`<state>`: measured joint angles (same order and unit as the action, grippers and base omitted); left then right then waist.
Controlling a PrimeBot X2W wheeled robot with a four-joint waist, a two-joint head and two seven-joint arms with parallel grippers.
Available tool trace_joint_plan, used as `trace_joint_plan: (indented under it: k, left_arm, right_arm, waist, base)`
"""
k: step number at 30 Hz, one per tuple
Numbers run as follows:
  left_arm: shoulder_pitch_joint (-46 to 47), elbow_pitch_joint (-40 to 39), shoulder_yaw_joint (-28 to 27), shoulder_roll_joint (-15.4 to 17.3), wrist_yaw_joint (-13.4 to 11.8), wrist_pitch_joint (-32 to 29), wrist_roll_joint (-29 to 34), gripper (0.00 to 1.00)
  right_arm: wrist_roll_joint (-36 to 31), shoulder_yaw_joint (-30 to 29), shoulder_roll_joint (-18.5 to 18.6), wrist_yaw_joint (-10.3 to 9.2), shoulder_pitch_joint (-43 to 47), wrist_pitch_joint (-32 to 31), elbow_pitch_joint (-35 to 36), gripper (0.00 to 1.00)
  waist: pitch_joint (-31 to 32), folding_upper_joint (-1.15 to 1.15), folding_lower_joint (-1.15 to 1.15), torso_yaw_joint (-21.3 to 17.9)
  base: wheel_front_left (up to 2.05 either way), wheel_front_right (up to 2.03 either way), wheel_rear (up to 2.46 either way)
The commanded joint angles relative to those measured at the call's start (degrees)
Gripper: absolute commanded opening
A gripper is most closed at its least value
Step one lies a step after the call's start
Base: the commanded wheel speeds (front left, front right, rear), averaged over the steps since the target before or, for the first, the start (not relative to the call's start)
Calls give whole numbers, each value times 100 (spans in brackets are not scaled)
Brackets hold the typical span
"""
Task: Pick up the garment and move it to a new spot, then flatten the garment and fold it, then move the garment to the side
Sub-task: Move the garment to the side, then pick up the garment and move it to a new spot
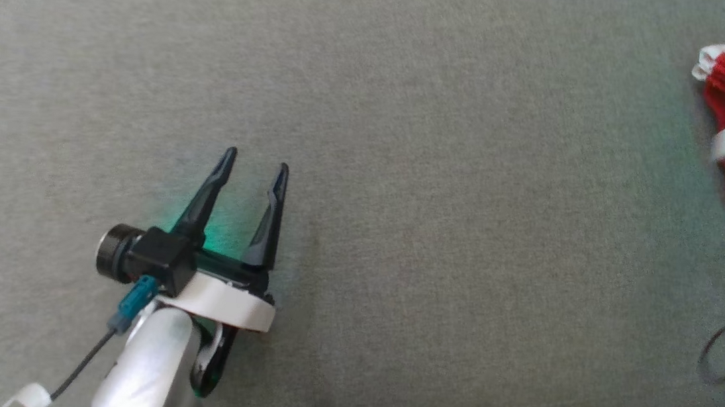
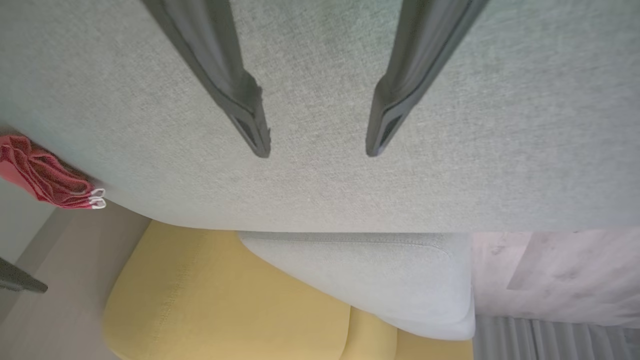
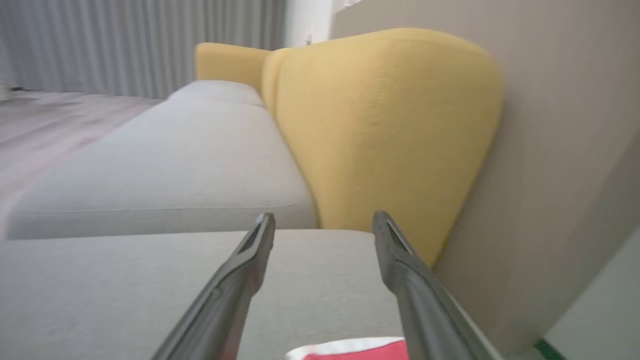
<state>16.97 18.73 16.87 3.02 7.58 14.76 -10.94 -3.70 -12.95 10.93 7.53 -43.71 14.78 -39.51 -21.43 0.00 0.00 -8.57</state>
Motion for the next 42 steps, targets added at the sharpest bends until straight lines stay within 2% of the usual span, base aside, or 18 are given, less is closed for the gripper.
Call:
trace_joint_plan:
  k: [1,4,5,13,20,27,36,42]
  left_arm:
    - [-107,-122,-165,1,-9,24,64,100]
    - [-172,-102,-284,-6,-9,24,58,100]
    - [-264,-63,-383,-10,-21,24,-5,100]
    - [-560,103,-486,-12,-177,24,-144,100]
    - [-855,252,-767,-13,-366,24,-296,100]
    - [-1308,293,-1022,-13,-593,24,-341,100]
    - [-1571,237,-1164,-13,-612,24,-298,100]
    - [-1553,197,-1143,-14,-617,24,-259,100]
  right_arm:
    - [156,240,-116,-4,314,21,291,100]
    - [275,428,-289,-4,604,21,448,100]
    - [384,651,-439,-4,909,21,521,100]
    - [709,963,-752,-4,1823,21,491,100]
    - [884,1249,-801,-4,2455,21,332,100]
    - [1069,1497,-803,-4,2868,21,379,100]
    - [1180,1578,-804,-4,3057,21,466,100]
    - [1250,1675,-804,-4,3056,22,475,100]
  waist:
    - [260,0,0,211]
    - [438,0,0,329]
    - [625,0,0,452]
    - [1229,0,0,811]
    - [1642,0,0,923]
    - [2065,0,0,854]
    - [2189,0,0,824]
    - [2082,0,0,1032]
  base:
    - [0,0,0]
    - [0,0,0]
    - [0,0,0]
    - [0,0,0]
    - [0,0,0]
    - [0,0,0]
    - [0,0,0]
    - [0,0,0]
